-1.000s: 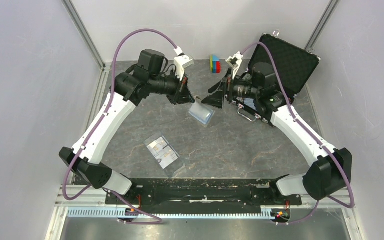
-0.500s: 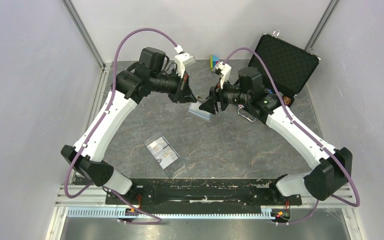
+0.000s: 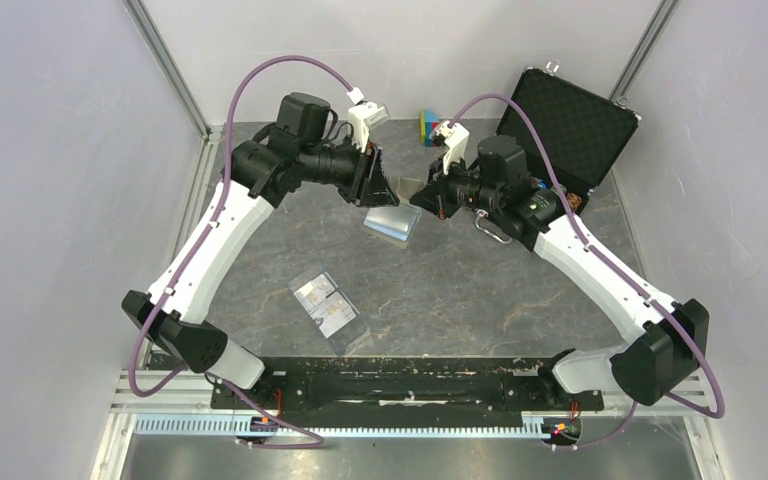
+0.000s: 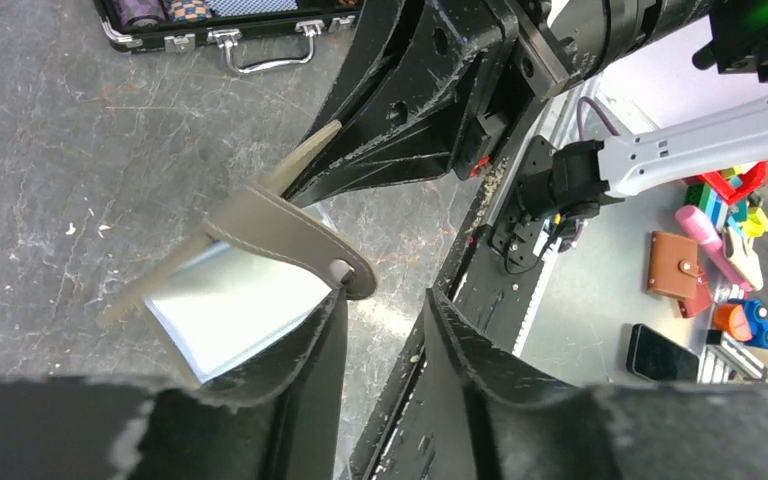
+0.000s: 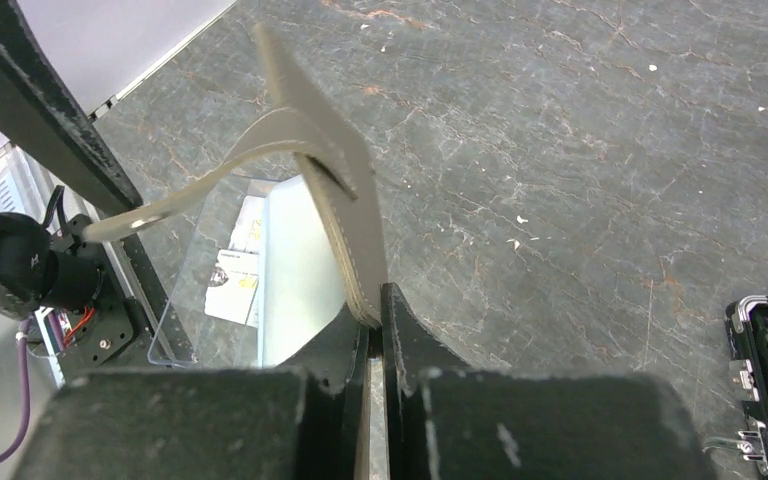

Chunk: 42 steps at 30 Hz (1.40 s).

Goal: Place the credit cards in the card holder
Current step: Open the card holder.

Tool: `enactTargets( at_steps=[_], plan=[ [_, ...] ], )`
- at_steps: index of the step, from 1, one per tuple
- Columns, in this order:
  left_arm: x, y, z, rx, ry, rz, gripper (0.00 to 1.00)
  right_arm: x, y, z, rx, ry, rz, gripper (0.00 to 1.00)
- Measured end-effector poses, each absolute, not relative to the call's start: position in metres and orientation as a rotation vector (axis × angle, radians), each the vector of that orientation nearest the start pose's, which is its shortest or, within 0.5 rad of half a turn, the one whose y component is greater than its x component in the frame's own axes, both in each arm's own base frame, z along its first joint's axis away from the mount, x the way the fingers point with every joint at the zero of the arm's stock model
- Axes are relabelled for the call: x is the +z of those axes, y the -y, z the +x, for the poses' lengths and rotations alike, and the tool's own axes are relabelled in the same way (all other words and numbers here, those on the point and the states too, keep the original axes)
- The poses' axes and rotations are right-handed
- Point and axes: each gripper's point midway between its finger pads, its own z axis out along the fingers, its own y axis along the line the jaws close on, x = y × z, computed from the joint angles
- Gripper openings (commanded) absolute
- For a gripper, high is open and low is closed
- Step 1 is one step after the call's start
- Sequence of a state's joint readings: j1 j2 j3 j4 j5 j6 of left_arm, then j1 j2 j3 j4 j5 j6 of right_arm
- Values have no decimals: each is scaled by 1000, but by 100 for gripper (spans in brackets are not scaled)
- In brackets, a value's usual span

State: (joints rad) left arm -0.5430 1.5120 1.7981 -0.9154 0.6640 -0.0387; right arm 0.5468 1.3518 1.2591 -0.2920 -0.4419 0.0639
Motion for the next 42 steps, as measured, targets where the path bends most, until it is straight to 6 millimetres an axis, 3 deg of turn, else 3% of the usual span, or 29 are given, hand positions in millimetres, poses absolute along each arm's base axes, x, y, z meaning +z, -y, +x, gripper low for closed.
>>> enactTargets(
  at_steps=[3,5,11,15,19,27,32,34,39,41,42],
  plan=[
    [345,281,264,-1060,-2063,873,61,281,-279,312,832,-1868,-749,0],
    [340,275,272,-1066,-2090,810,64,278,-277,313,834,-1879,-736,0],
    [301,241,291,-1139,-2211,503,65,268,-266,318,877,-1925,-668,0],
    [277,229,296,-1238,-2253,325,63,263,-259,320,925,-1940,-629,0],
    [264,236,292,-1348,-2271,244,59,259,-259,317,968,-1955,-620,0],
    [273,250,300,-1438,-2210,239,57,258,-264,310,1025,-1958,-628,0],
    [257,257,306,-1446,-2246,227,57,258,-264,308,1037,-1958,-630,0],
    [250,260,305,-1448,-2266,225,53,258,-265,308,1041,-1958,-631,0],
    [243,270,301,-1450,-2290,244,33,258,-265,307,1046,-1959,-631,0],
    [242,273,299,-1453,-2294,252,33,258,-265,307,1046,-1958,-631,0],
    [242,274,299,-1454,-2293,257,38,258,-265,307,1046,-1959,-631,0]
  ],
)
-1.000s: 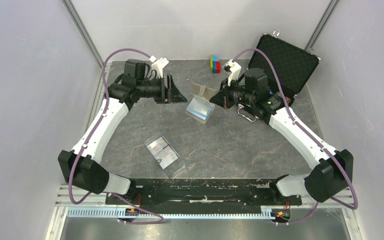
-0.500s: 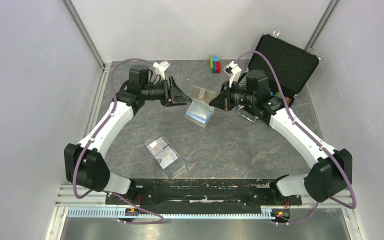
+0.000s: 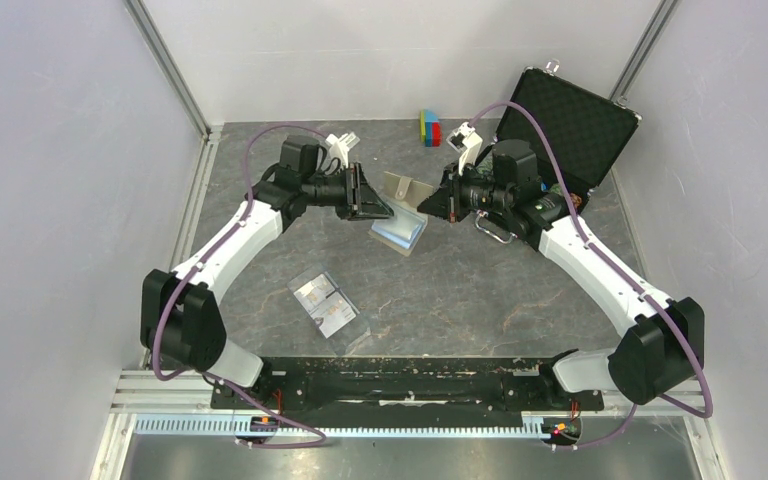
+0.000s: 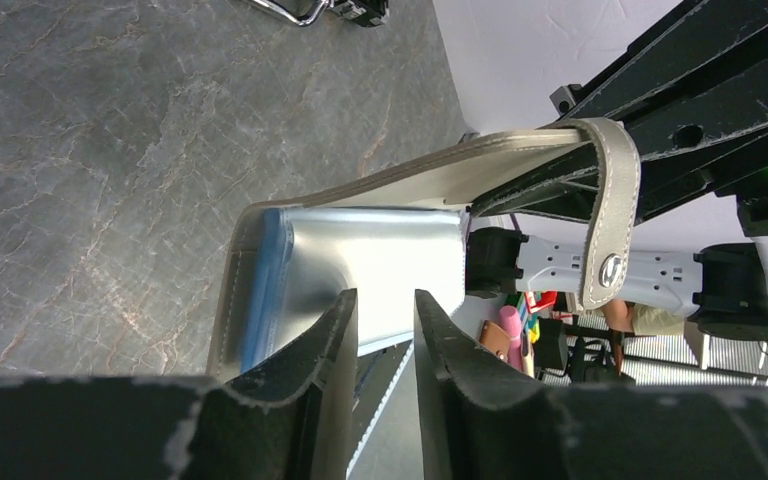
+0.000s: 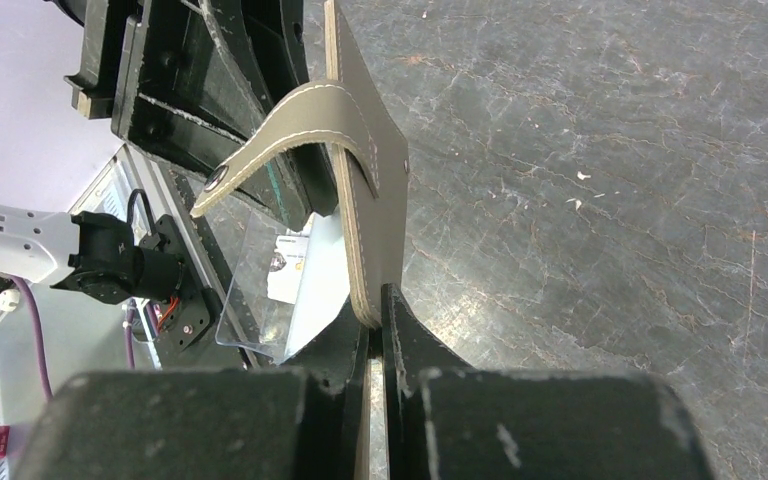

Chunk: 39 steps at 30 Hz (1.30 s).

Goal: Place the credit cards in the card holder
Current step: Open the card holder.

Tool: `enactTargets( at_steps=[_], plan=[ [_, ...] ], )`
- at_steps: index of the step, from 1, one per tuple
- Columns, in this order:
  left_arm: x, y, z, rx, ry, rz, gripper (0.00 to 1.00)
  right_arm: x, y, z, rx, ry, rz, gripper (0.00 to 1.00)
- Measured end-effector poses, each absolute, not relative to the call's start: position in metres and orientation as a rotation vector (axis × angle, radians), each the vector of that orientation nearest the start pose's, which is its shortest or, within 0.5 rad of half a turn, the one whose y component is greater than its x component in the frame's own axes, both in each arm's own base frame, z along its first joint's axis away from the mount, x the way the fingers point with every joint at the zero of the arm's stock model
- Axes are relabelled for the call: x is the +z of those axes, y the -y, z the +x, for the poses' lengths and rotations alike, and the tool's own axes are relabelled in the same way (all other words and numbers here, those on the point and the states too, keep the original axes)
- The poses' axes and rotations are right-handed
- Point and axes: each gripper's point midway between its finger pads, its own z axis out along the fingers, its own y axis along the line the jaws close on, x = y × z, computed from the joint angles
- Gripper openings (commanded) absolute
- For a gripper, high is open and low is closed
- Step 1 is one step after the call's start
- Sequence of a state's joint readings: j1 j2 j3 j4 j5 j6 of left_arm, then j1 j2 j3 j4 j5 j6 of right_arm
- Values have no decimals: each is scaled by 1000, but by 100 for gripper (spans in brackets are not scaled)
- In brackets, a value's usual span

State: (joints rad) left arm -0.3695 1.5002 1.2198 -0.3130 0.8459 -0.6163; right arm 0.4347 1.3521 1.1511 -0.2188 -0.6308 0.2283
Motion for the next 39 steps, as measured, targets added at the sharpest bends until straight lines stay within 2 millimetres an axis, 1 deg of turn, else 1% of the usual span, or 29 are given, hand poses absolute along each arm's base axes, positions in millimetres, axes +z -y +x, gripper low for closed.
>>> enactTargets(
  at_steps=[1,2,5,10,14,20,23,34,39],
  plan=[
    [242,275,298,-1454,-2292,260,44,258,-265,307,1046,-1958,-631,0],
    [242,275,298,-1451,-2292,261,47,258,-265,307,1047,-1958,-632,0],
    [238,273,301,-1415,-2304,247,50,258,-265,307,1047,-1960,-631,0],
    [223,265,303,-1325,-2358,215,50,257,-265,307,1047,-1963,-631,0],
    [217,262,301,-1286,-2384,214,50,255,-265,306,1048,-1967,-631,0],
    [214,267,296,-1261,-2398,252,49,251,-264,305,1048,-1976,-629,0],
    [213,268,296,-1240,-2401,256,51,251,-264,305,1048,-1977,-629,0],
    [200,261,301,-1120,-2440,214,51,245,-264,303,1049,-1991,-628,0],
    [199,263,298,-1118,-2447,222,41,243,-263,303,1050,-1996,-627,0]
  ],
)
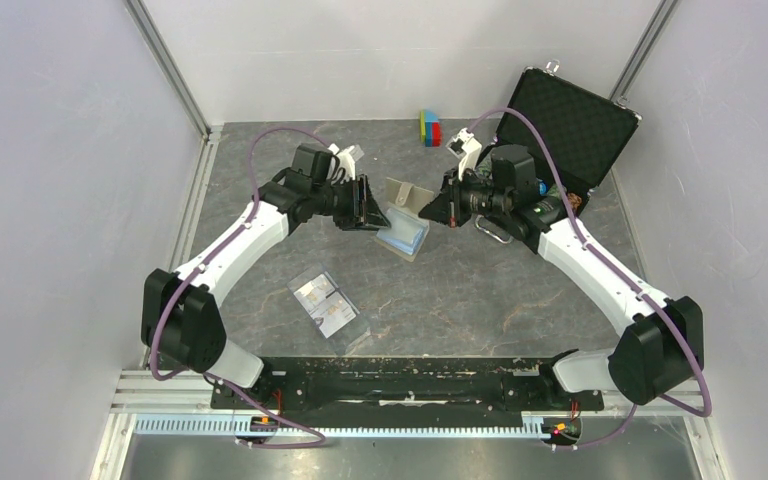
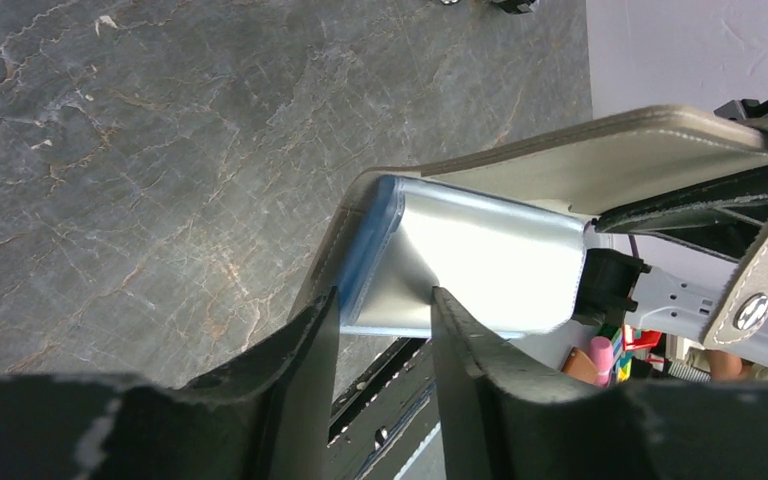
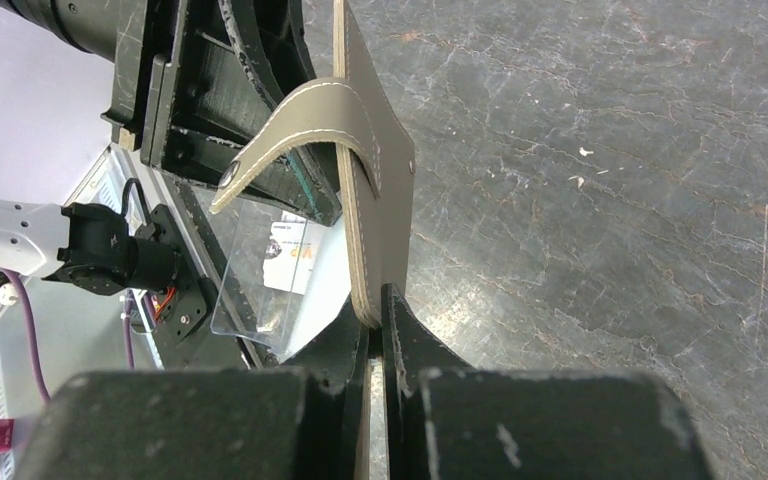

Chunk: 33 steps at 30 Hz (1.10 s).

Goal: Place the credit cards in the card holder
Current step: Open the card holder.

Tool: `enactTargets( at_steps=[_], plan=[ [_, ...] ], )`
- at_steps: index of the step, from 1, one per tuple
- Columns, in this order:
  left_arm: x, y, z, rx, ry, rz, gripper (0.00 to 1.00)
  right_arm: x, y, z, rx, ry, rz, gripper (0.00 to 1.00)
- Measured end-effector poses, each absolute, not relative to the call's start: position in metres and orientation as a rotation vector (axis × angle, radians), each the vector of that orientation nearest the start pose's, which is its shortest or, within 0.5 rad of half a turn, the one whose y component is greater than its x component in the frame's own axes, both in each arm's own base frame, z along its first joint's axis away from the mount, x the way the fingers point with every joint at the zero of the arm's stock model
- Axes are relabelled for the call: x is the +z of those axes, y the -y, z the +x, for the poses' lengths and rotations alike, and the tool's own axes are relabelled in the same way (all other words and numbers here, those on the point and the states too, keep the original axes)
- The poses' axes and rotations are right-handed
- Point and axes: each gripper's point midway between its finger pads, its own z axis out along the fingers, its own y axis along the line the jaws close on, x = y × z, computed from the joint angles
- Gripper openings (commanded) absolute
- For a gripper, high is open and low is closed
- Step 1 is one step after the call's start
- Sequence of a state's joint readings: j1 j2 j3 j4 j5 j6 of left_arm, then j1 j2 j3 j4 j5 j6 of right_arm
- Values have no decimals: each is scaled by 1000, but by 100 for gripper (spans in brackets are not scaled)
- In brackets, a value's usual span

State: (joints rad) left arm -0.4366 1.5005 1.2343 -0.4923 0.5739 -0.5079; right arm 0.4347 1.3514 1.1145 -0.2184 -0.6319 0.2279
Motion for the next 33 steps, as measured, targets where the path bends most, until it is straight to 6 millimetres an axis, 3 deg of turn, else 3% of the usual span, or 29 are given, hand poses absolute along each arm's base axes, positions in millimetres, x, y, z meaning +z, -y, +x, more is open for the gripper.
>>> enactTargets(
  at_steps=[10,23,33],
  plan=[
    [205,268,298,-1139,-2421,247,41,237,-261,300,1049,-2007,-625,0],
    [242,270,304,-1139,-2322,271,45,229,-260,298,1049,-2026,-624,0],
    [247,272,305,-1156,-2298,285,58,228,-261,296,1059,-2027,-631,0]
  ],
)
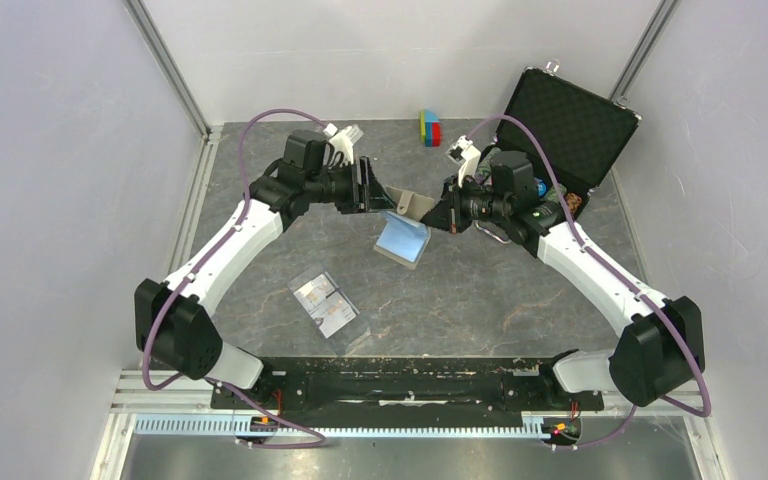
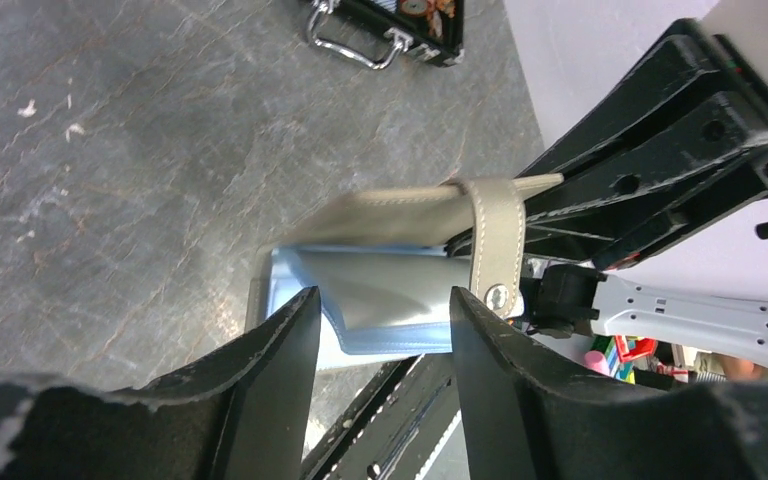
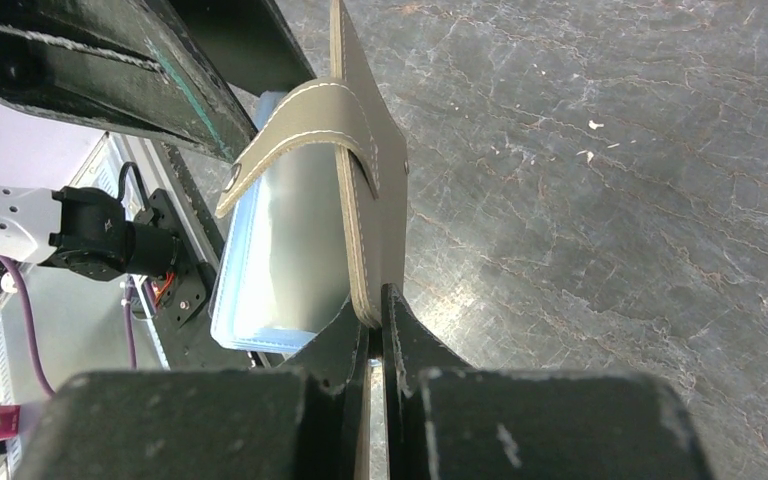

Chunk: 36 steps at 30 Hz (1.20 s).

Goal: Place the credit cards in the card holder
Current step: Open the card holder.

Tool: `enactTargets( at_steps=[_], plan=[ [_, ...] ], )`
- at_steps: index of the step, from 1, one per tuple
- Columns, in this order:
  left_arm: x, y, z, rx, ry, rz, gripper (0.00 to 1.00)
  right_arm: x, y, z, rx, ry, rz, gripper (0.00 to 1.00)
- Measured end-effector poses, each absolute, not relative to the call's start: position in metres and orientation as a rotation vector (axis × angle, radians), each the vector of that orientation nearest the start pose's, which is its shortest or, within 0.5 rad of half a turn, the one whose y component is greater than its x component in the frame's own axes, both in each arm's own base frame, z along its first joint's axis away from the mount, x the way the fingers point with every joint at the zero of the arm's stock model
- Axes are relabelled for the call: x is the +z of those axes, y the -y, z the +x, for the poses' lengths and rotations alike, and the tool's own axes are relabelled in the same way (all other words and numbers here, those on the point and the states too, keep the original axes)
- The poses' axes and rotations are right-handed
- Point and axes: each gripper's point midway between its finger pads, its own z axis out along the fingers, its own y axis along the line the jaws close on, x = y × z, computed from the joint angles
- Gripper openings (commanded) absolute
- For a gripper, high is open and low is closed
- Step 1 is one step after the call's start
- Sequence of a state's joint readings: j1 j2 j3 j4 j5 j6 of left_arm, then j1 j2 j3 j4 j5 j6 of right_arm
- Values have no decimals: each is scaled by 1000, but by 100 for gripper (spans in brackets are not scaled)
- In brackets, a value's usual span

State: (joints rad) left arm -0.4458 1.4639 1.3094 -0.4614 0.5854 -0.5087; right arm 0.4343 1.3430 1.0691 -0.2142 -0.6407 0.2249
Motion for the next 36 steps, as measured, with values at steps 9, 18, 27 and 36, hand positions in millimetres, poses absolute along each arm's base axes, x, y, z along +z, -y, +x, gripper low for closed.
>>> enactTargets(
  at_steps=[9,18,27,36],
  plan=[
    [262,287,312,-1281,-2185,281,62,228,-263,290,1102,-2028,-635,0],
    [266,292,316,-1346,-2160,255,65,231,-261,287,1212,-2055,-534,0],
    [254,293,319,-1343,-2196,241,63,226,-261,287,1364,-2139,-394,0],
    [229,282,315,-1231,-2295,258,60,215,-263,284,1438,-2214,-302,0]
  ],
)
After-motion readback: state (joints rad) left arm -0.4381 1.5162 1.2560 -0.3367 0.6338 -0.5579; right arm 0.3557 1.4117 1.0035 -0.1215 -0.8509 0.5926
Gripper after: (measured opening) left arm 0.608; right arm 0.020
